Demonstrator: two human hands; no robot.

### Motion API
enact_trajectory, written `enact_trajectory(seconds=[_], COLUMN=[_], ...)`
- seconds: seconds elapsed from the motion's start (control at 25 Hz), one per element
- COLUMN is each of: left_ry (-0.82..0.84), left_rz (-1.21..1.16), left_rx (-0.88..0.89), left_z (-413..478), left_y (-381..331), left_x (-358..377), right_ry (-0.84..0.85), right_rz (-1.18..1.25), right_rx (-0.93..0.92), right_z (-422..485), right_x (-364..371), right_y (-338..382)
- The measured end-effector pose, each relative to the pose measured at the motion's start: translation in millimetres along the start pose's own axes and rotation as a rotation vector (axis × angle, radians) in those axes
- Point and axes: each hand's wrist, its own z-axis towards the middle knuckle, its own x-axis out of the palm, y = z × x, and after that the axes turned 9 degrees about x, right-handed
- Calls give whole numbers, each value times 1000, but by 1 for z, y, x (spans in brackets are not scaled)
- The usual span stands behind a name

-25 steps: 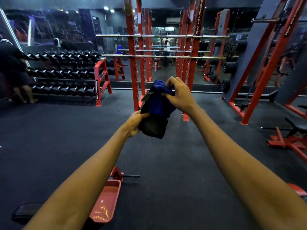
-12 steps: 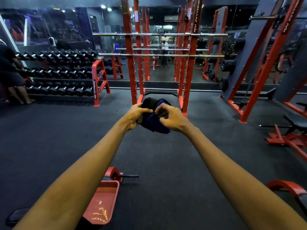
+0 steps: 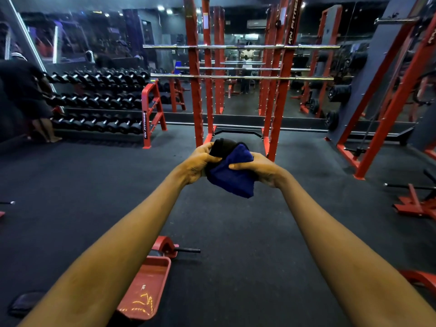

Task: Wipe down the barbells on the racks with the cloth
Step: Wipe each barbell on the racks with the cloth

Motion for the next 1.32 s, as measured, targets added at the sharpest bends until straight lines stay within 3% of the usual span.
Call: enact_trajectory(seconds=[0.08,0.16,0.24,0.36,0.6,0.96,1.32], left_ry=[-69,-151,-236,-264,-216,-173,-132], left_rz=[-30,20,246,658,915,921,907], left_rx=[28,73,120,167,247,298,308], left_z=[11,23,42,84,176,350,563], left_y=[3,4,4,0,-18,-7,28], left_x=[0,-5,-19,-52,-105,-136,-124], right_ry=[-98,-318,-523,-657,-782,-894,-974], right_rz=[44,-43,-218,-403,-505,-443,-411], right_rx=[-51,-97,-95,-105,-242,-183,-159], right_z=[17,37,61,99,191,333,475], right_x=[-1,-4,-13,-38,-90,-173,-318], right_y=[-4,-4,1,17,66,108,129])
